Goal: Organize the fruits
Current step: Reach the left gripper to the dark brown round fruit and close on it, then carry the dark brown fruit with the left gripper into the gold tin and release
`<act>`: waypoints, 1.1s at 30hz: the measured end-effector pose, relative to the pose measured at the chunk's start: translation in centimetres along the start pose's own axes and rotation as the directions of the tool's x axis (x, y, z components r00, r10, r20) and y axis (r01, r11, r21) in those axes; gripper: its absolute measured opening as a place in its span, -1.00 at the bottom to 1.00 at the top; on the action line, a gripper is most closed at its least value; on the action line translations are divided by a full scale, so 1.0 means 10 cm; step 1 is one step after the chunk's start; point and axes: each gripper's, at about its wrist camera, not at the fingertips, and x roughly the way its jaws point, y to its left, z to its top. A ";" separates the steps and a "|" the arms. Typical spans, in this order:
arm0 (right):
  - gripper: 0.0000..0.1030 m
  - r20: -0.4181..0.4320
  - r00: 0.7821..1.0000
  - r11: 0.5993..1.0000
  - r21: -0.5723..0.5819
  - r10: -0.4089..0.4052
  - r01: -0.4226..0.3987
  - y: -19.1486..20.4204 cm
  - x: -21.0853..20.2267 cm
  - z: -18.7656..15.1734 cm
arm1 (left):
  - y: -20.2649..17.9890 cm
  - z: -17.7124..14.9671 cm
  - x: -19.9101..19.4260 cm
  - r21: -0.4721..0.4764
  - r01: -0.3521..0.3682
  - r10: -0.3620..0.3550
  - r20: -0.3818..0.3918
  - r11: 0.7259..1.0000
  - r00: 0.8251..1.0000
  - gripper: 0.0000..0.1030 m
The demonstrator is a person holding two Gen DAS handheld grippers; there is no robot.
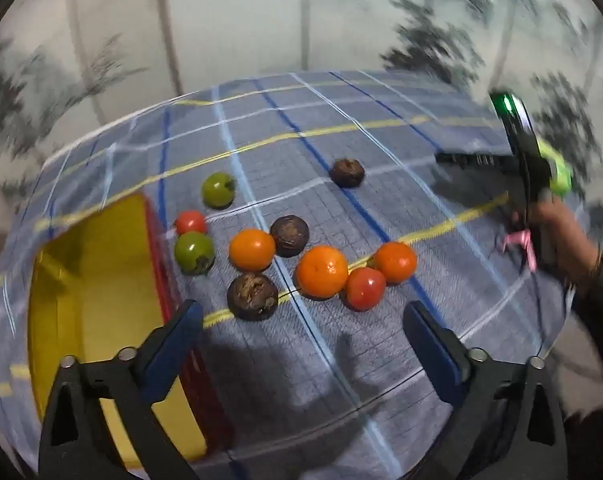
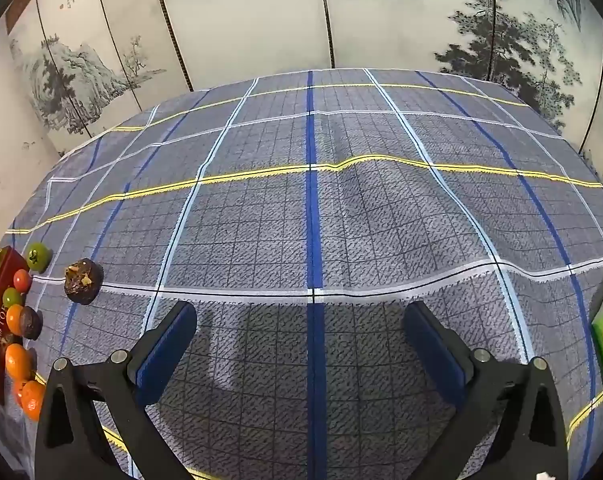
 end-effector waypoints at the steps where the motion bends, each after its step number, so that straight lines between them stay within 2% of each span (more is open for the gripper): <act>1: 1.00 -0.001 1.000 1.000 0.000 0.002 -0.002 0.00 0.00 0.00 | -0.02 0.01 0.05 0.048 -0.013 0.014 -0.020 0.999 1.000 0.67; 3: 1.00 -0.001 1.000 1.000 0.000 0.004 -0.004 0.01 0.00 0.01 | -0.05 0.03 0.16 0.123 -0.031 0.038 -0.056 0.992 0.998 0.45; 4: 1.00 0.000 1.000 1.000 0.000 0.005 -0.005 0.01 0.00 0.01 | -0.03 0.04 0.23 0.148 -0.014 0.027 -0.086 0.989 0.996 0.30; 6: 1.00 0.000 1.000 1.000 0.000 0.005 -0.005 0.00 0.00 0.01 | 0.03 0.05 0.32 0.149 0.026 -0.007 -0.130 0.988 0.991 0.20; 9: 1.00 0.000 1.000 1.000 0.000 0.006 -0.006 0.00 0.00 0.00 | 0.10 0.07 0.45 0.183 0.003 0.029 -0.168 0.983 0.985 0.20; 13: 1.00 0.000 1.000 1.000 -0.001 0.007 -0.007 0.01 0.00 0.00 | 0.16 0.12 0.52 0.210 0.003 0.033 -0.168 0.978 0.985 0.20; 18: 1.00 -0.001 1.000 1.000 -0.001 0.007 -0.007 0.01 0.00 0.00 | 0.18 0.14 0.74 0.243 0.008 0.048 -0.223 0.970 0.974 0.19; 20: 1.00 -0.001 1.000 1.000 -0.002 0.007 -0.007 0.01 0.00 0.00 | 0.21 0.13 0.84 0.252 0.009 0.054 -0.243 0.968 0.968 0.02; 22: 1.00 -0.002 1.000 1.000 -0.002 0.006 -0.006 0.01 0.00 0.00 | 0.28 0.16 0.87 0.221 0.024 0.028 -0.228 0.975 0.973 -0.20; 24: 1.00 -0.003 1.000 1.000 -0.003 0.005 -0.005 0.02 0.00 0.00 | 0.30 0.16 0.87 0.194 0.026 0.018 -0.224 0.981 0.975 -0.20; 28: 1.00 -0.003 1.000 1.000 -0.003 0.004 -0.004 0.01 0.00 0.00 | 0.25 0.09 0.76 0.176 -0.055 0.085 -0.169 0.983 0.982 -0.20; 33: 1.00 -0.017 0.999 0.999 -0.025 -0.034 0.034 0.07 0.04 -0.01 | 0.17 0.01 0.37 0.033 -0.093 0.096 -0.082 0.995 0.992 -0.20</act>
